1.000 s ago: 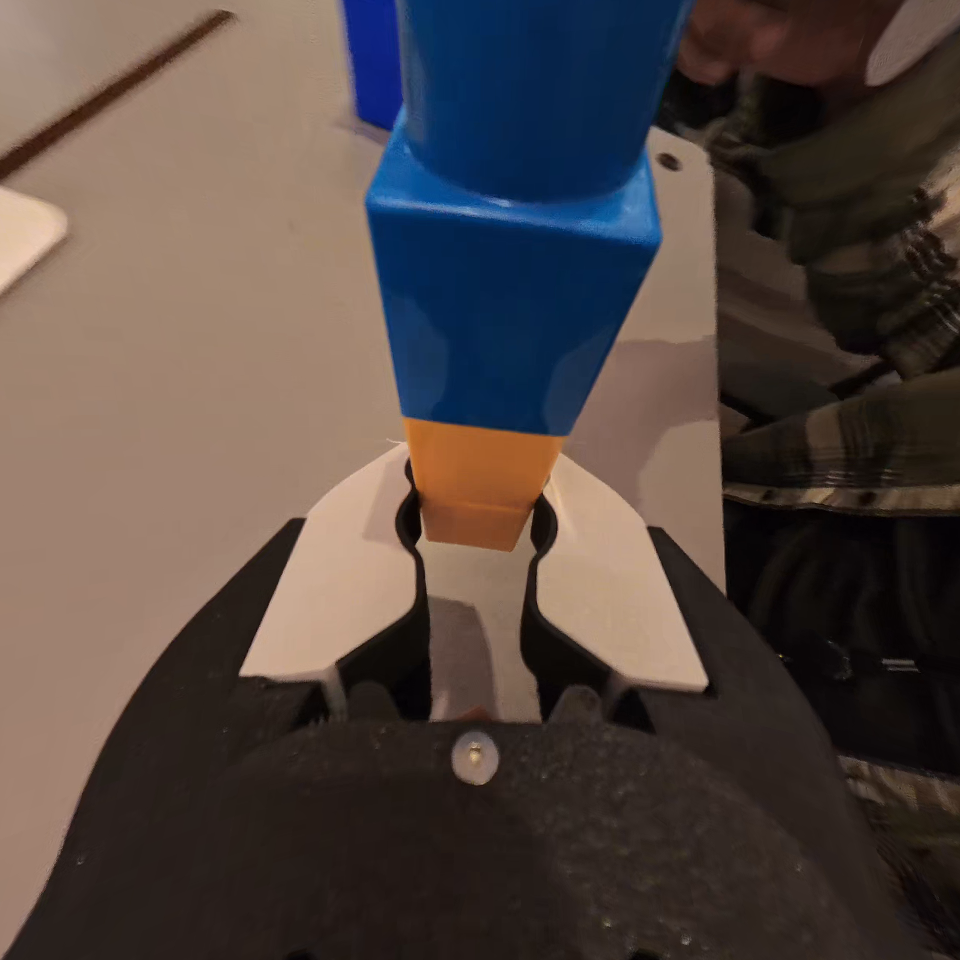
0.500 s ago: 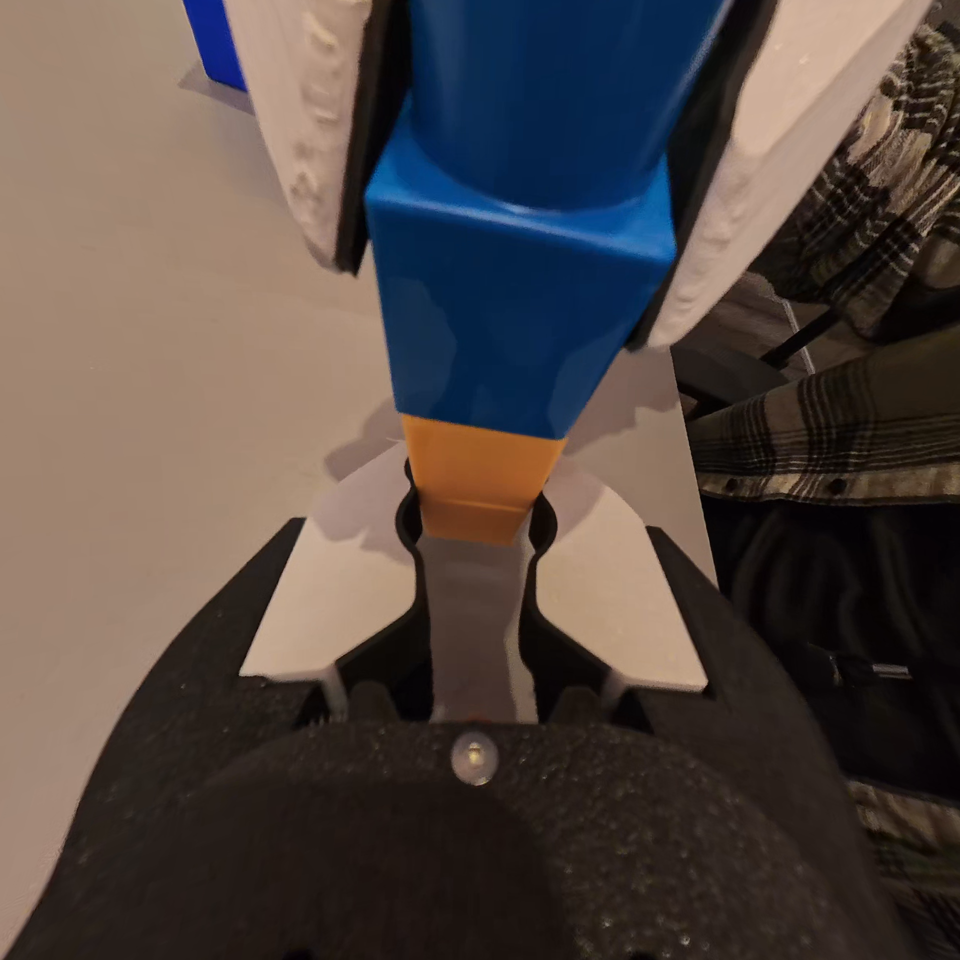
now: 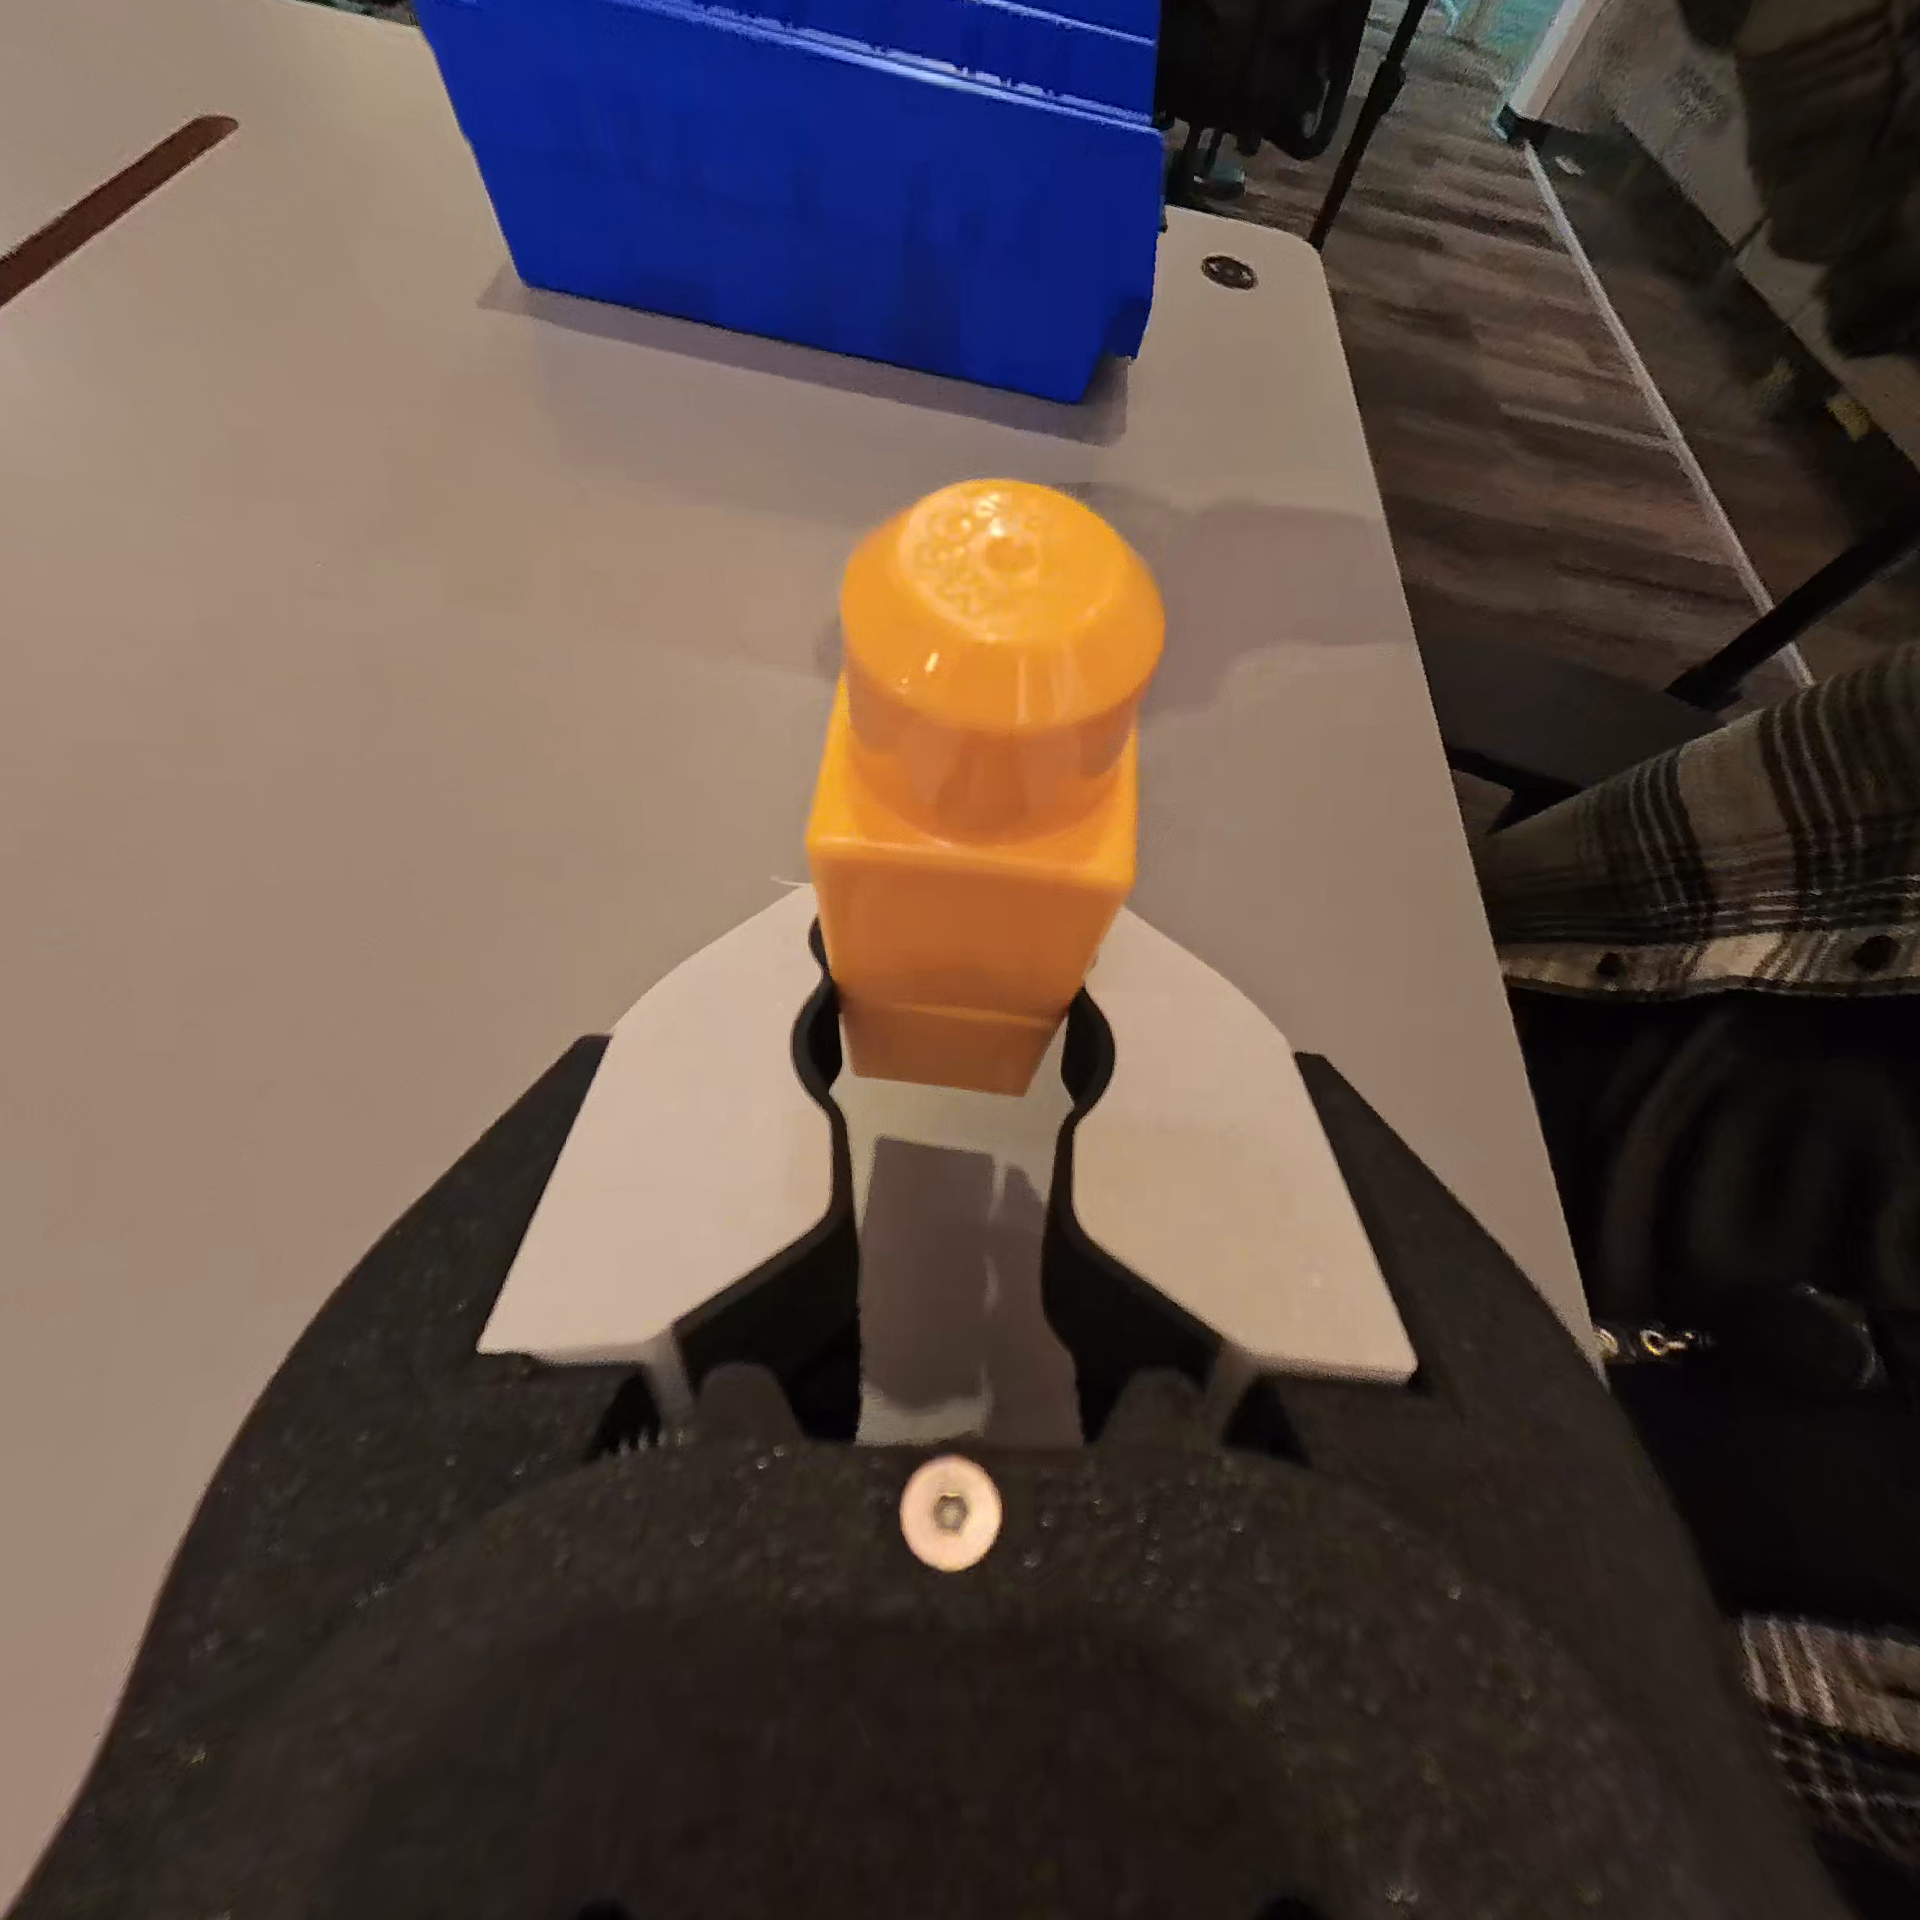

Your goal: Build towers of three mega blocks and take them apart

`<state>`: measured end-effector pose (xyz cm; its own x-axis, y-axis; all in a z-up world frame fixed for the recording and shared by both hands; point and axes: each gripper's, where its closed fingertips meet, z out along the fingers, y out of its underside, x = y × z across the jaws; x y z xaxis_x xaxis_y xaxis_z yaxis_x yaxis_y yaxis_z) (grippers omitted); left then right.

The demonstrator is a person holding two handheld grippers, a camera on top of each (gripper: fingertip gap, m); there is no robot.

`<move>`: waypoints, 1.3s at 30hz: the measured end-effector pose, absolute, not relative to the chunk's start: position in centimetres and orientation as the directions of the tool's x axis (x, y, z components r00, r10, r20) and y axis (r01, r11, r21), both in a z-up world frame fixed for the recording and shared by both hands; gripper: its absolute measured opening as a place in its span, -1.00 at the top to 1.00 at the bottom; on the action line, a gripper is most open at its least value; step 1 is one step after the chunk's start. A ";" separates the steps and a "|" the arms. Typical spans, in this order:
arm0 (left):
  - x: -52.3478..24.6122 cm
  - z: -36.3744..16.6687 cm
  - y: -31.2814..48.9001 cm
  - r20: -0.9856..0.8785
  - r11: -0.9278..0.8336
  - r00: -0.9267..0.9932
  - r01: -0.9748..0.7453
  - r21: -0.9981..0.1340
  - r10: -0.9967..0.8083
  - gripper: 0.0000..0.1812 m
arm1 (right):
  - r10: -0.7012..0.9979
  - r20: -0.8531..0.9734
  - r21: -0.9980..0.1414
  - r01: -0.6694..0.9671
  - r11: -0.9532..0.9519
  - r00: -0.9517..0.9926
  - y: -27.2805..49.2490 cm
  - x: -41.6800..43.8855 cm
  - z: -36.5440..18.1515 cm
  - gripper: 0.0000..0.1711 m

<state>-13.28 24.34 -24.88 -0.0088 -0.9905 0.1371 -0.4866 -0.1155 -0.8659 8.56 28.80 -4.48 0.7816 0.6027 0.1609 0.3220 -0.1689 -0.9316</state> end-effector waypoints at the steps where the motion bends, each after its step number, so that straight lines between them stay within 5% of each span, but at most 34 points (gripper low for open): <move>1: -13.1 -24.8 24.2 0.130 -0.107 -0.014 -0.483 -0.869 -0.991 0.57 | 0.495 0.166 -0.928 0.305 -0.213 0.853 28.7 13.0 -4.8 0.59; 10: -12.5 -25.1 23.6 0.096 -0.072 -0.026 -0.482 -0.873 -0.995 0.57 | 0.000 0.013 -0.849 0.011 -0.528 1.000 28.3 31.8 -17.5 0.58; 21: -13.2 -25.6 24.5 0.119 -0.103 0.000 -0.489 -0.866 -0.993 0.56 | -0.131 -0.004 -0.714 -0.095 -0.693 0.991 29.2 34.7 -26.1 0.56; 23: -13.3 -25.6 24.5 0.123 -0.106 -0.003 -0.489 -0.866 -0.992 0.57 | -0.121 -0.011 -0.720 -0.092 -0.688 0.993 29.3 34.5 -25.8 0.40; 28: -13.3 -25.6 24.7 0.130 -0.115 0.002 -0.486 -0.866 -0.991 0.56 | 0.071 0.012 -0.846 0.048 -0.531 0.997 30.3 29.2 -18.3 0.19; 33: -13.2 -25.5 24.5 0.129 -0.111 -0.004 -0.486 -0.867 -0.992 0.56 | 0.600 0.054 -0.942 0.240 -0.234 0.798 28.9 11.1 -10.5 0.10; 39: -13.2 -25.7 24.2 0.136 -0.110 -0.016 -0.496 -0.861 -0.991 0.57 | 0.932 0.139 -0.881 0.472 -0.038 0.334 23.9 -8.5 -13.9 0.11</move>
